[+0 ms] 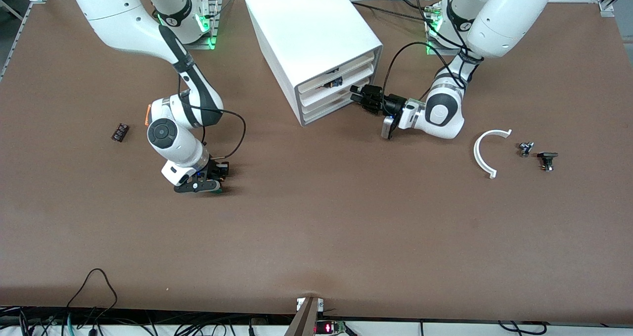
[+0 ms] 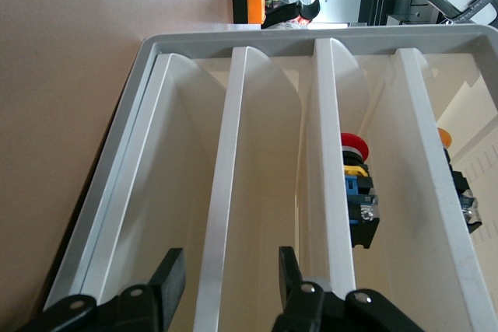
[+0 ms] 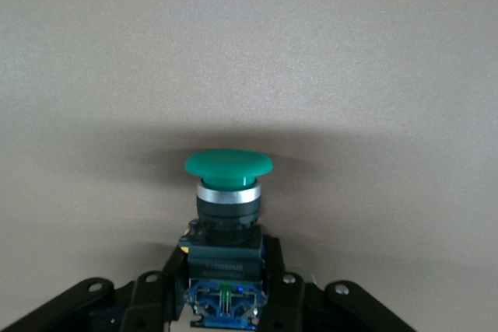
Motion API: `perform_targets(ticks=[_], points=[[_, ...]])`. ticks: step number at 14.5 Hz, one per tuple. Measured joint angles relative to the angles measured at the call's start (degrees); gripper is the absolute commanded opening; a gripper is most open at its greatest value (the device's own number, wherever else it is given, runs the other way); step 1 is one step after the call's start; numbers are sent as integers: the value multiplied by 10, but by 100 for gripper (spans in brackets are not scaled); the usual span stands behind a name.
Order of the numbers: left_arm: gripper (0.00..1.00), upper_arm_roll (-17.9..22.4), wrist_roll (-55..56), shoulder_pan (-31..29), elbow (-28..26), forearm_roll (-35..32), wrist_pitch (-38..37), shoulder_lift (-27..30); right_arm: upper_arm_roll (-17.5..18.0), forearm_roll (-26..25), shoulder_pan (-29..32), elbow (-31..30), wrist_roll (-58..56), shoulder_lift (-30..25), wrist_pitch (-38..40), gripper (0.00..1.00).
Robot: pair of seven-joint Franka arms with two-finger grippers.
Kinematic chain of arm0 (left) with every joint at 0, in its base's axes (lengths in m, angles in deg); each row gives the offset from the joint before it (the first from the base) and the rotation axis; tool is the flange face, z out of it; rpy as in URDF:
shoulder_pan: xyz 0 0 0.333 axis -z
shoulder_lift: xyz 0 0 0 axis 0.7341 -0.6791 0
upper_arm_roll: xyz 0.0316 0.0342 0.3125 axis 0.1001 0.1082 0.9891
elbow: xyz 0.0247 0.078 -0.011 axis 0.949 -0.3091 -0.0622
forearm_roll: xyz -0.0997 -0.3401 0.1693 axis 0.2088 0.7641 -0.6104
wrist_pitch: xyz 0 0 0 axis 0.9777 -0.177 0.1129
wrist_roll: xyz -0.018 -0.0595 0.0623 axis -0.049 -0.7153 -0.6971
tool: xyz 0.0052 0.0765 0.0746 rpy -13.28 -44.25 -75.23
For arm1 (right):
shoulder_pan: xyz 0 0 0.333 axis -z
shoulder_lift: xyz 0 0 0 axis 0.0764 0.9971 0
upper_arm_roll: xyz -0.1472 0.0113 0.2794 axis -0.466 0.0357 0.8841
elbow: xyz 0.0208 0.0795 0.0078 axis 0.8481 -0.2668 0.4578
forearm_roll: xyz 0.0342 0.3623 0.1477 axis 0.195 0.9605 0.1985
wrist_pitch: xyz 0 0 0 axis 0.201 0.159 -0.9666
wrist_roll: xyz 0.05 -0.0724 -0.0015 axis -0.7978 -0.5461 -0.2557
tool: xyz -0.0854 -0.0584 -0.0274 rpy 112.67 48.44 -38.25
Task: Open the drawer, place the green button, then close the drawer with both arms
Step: 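Pull the drawer open with the left gripper while the right gripper lifts the button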
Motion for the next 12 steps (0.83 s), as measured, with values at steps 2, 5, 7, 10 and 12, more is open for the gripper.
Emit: perform_targets(ticks=[2, 5, 7, 10, 12], points=[[50, -5, 0, 0, 0, 0, 0, -7, 0, 0, 0, 4, 4, 0, 0, 0], [0, -7, 0, 0, 0, 0, 0, -13, 1, 0, 0, 19, 30, 0, 14, 0], [0, -7, 0, 0, 0, 0, 0, -13, 6, 0, 0, 46, 65, -1, 47, 0], [0, -7, -7, -2, 0, 0, 1, -14, 13, 0, -6, 108, 127, -8, 119, 0], [0, -7, -7, -3, 0, 0, 1, -14, 14, 0, -11, 139, 164, -9, 153, 0]])
